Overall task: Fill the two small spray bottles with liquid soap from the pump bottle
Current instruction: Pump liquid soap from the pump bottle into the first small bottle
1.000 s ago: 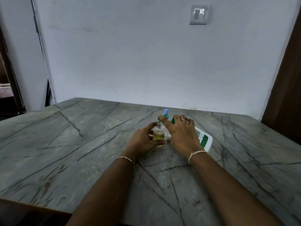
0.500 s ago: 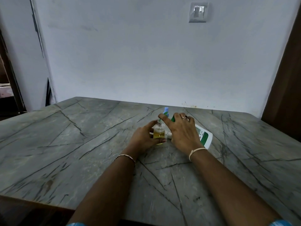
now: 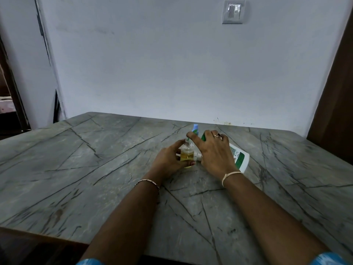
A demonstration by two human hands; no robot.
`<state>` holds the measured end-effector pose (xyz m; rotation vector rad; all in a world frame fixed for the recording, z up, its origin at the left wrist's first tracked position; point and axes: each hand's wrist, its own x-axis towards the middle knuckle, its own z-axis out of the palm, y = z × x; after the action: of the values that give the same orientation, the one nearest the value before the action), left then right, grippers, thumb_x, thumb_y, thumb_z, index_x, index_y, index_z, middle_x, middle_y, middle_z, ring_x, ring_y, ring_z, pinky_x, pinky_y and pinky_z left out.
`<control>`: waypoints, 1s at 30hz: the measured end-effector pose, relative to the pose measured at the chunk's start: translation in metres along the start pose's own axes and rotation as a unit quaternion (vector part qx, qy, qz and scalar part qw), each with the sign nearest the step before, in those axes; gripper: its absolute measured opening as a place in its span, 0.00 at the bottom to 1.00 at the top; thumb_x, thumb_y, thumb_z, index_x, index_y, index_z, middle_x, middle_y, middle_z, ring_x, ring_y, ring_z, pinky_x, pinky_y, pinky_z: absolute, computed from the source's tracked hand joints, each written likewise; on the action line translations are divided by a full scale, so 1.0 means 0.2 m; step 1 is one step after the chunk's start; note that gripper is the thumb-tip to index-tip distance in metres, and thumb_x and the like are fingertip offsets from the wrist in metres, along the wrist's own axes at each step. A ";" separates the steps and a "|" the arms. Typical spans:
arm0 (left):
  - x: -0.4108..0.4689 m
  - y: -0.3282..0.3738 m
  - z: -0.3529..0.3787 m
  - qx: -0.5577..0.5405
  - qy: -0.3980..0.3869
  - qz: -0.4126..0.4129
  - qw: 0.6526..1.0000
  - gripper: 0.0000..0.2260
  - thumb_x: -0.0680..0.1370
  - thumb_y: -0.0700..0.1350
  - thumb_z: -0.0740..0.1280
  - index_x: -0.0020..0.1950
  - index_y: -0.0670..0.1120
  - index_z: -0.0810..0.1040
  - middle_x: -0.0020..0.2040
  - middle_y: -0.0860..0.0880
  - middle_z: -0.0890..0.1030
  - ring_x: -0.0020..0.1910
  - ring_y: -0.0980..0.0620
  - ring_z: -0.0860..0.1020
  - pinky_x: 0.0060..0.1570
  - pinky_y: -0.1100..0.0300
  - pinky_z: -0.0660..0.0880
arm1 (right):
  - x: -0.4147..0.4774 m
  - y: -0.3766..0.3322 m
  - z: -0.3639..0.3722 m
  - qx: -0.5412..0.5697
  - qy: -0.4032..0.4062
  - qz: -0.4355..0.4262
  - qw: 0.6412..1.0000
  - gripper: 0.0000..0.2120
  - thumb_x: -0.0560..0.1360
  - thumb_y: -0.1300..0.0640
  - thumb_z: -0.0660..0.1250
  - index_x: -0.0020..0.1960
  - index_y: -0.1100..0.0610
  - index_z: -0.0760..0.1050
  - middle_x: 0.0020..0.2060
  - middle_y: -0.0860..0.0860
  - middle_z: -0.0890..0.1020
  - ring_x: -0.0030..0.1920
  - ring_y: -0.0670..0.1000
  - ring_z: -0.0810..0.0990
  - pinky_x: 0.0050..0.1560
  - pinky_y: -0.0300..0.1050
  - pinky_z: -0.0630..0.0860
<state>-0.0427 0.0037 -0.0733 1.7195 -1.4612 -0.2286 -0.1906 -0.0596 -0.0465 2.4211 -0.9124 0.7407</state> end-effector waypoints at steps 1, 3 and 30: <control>0.00 0.00 0.00 0.000 -0.002 -0.001 1.000 0.38 0.68 0.53 0.76 0.74 0.54 0.63 0.60 0.48 0.80 0.53 0.52 0.81 0.57 0.53 0.78 | 0.00 0.00 0.00 -0.003 -0.003 -0.002 1.000 0.37 0.71 0.54 0.71 0.73 0.44 0.55 0.57 0.57 0.73 0.59 0.59 0.72 0.60 0.57 0.67; 0.01 0.00 0.00 0.003 -0.003 -0.001 1.000 0.38 0.68 0.53 0.76 0.74 0.54 0.63 0.61 0.48 0.80 0.53 0.51 0.81 0.58 0.52 0.77 | -0.01 0.00 -0.01 0.000 -0.008 0.000 1.000 0.37 0.71 0.54 0.70 0.74 0.43 0.54 0.58 0.58 0.73 0.60 0.59 0.71 0.61 0.58 0.66; -0.01 0.01 -0.01 0.002 0.003 0.001 1.000 0.37 0.68 0.53 0.76 0.74 0.54 0.64 0.59 0.48 0.80 0.50 0.54 0.80 0.55 0.58 0.77 | -0.02 -0.01 -0.03 0.011 0.004 0.002 1.000 0.34 0.72 0.56 0.68 0.73 0.44 0.57 0.58 0.58 0.73 0.60 0.60 0.71 0.60 0.57 0.66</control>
<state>-0.0436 0.0061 -0.0720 1.7203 -1.4601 -0.2184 -0.1937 -0.0541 -0.0442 2.4337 -0.9102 0.7653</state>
